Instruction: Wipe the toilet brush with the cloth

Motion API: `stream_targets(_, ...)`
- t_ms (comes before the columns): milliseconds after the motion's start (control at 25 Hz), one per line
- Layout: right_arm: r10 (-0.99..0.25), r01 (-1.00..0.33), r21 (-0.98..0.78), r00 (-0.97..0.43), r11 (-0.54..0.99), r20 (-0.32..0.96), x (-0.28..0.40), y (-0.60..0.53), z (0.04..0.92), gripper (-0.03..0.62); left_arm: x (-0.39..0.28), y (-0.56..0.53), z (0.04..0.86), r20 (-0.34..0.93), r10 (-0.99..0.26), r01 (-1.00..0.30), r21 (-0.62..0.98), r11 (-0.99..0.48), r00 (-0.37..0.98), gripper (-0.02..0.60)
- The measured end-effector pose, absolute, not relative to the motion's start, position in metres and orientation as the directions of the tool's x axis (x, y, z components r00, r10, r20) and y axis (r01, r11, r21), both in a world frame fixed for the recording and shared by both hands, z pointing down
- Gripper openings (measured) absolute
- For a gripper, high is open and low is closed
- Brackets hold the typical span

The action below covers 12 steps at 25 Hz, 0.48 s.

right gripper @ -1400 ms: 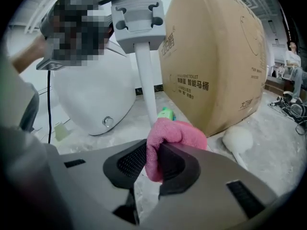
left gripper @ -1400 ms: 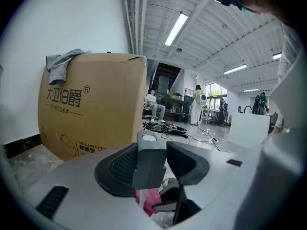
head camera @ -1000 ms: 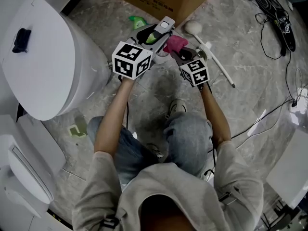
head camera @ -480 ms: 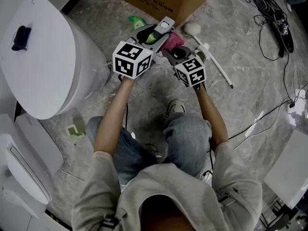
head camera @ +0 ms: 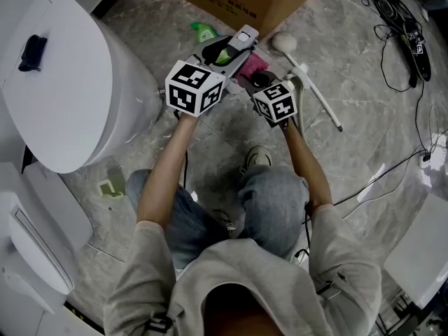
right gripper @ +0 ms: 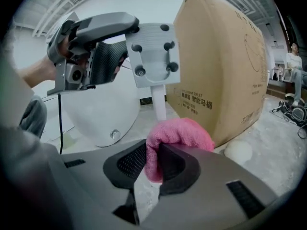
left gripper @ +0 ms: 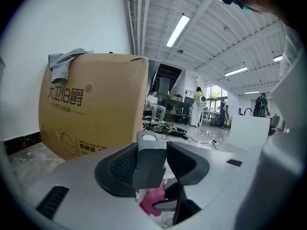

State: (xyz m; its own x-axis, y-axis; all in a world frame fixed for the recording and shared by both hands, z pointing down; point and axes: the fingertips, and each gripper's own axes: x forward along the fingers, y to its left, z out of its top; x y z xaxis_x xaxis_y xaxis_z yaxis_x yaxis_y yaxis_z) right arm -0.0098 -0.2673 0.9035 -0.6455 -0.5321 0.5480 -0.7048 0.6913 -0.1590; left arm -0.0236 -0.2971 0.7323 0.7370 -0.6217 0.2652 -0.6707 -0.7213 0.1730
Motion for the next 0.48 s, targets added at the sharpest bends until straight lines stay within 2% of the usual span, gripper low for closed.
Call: stream_targets(480,-0.486,-0.741,-0.203,-0.595,0.640,0.640,-0.004,-0.271,0.959,0.086,-0.022,-0.297,0.733,0.267,-0.618,-0.668,0.174,-0.724,0.740,0.209)
